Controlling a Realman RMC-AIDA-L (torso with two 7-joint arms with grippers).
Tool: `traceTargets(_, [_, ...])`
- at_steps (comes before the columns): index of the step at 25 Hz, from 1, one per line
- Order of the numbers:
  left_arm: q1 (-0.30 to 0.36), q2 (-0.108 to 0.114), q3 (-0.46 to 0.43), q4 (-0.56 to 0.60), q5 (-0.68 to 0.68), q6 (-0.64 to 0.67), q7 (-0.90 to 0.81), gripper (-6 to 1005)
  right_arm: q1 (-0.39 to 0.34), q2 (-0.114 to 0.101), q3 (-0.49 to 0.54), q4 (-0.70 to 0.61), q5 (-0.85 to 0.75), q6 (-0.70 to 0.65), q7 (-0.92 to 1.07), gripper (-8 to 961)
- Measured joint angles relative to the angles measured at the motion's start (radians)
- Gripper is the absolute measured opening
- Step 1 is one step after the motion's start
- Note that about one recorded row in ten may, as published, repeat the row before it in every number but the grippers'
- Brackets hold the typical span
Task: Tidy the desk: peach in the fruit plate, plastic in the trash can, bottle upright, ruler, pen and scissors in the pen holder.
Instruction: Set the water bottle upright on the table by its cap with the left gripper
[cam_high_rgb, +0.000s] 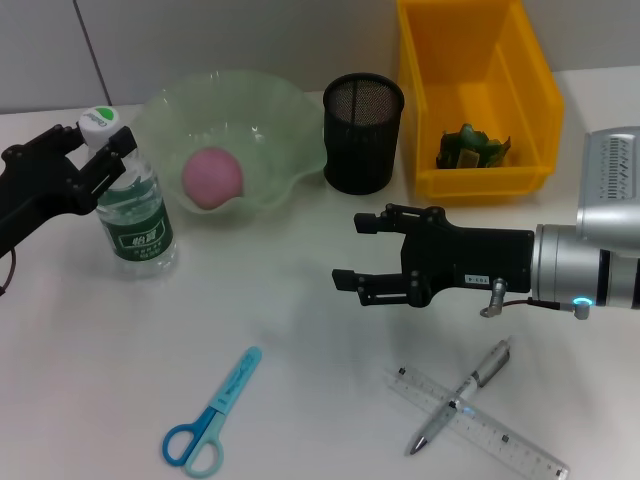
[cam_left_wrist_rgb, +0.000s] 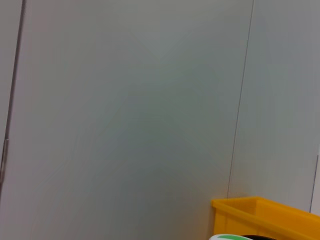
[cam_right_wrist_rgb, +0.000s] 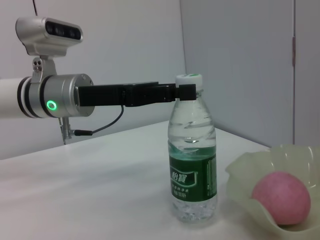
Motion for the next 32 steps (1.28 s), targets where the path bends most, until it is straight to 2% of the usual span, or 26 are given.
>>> traceTargets(32, [-0.002, 0.000, 0.004, -0.029, 0.000, 0.000, 0.027, 568, 0.003, -0.002, 0.000, 0.001, 0.000, 0.000, 0.000, 815])
